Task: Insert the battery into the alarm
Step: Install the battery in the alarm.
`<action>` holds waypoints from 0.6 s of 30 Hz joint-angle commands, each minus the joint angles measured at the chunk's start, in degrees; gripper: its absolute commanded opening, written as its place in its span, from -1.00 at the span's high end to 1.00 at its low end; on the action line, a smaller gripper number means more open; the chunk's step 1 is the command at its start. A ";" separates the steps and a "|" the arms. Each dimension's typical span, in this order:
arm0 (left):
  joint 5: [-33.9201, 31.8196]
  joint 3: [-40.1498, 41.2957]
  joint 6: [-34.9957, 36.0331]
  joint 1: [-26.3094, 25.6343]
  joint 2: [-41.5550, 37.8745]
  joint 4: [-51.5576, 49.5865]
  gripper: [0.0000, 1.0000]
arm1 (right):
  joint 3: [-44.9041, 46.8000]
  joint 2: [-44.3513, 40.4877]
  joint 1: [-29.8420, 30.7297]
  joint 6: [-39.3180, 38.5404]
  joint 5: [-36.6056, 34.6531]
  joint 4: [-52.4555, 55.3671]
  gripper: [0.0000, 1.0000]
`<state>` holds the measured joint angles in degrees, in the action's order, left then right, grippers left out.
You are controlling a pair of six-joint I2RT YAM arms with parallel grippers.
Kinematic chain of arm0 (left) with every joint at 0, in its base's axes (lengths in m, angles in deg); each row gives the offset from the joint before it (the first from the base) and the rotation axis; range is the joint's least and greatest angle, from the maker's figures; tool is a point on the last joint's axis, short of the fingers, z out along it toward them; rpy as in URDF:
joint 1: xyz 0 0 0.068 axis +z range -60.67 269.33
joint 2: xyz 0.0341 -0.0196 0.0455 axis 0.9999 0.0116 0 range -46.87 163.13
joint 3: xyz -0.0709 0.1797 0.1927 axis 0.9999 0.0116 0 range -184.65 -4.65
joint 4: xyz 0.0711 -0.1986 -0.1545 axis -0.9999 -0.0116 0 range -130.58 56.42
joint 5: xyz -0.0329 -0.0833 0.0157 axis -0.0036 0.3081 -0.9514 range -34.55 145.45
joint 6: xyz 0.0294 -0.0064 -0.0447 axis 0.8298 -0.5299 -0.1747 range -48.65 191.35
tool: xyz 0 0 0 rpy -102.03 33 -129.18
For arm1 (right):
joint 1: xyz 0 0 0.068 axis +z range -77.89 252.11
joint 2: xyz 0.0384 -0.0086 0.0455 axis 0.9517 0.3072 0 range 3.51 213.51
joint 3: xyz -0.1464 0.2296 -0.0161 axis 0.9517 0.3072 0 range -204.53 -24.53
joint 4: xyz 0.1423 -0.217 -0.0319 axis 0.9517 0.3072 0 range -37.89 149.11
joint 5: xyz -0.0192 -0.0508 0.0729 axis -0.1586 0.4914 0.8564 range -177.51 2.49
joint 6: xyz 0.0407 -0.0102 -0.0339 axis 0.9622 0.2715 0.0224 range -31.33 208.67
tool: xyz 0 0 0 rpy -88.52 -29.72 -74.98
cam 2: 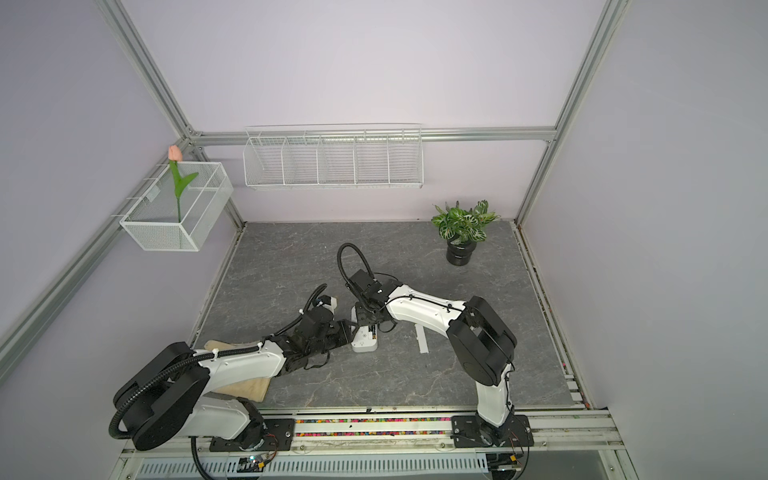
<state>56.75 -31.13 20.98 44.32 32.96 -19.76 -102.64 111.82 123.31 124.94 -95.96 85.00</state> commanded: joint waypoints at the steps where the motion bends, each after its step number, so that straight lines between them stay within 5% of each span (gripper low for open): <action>1: -2.02 1.43 -0.30 0.13 0.87 -6.15 0.26 | 4.59 4.65 1.54 2.44 7.78 5.49 0.85; 18: -2.07 1.86 -0.26 0.10 0.89 -6.05 0.26 | 1.11 -0.19 0.67 3.91 -0.12 5.44 0.74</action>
<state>56.38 -31.13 20.98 44.32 32.96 -19.73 -100.91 110.29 124.29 128.33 -95.04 86.70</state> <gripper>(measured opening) 0.370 0.131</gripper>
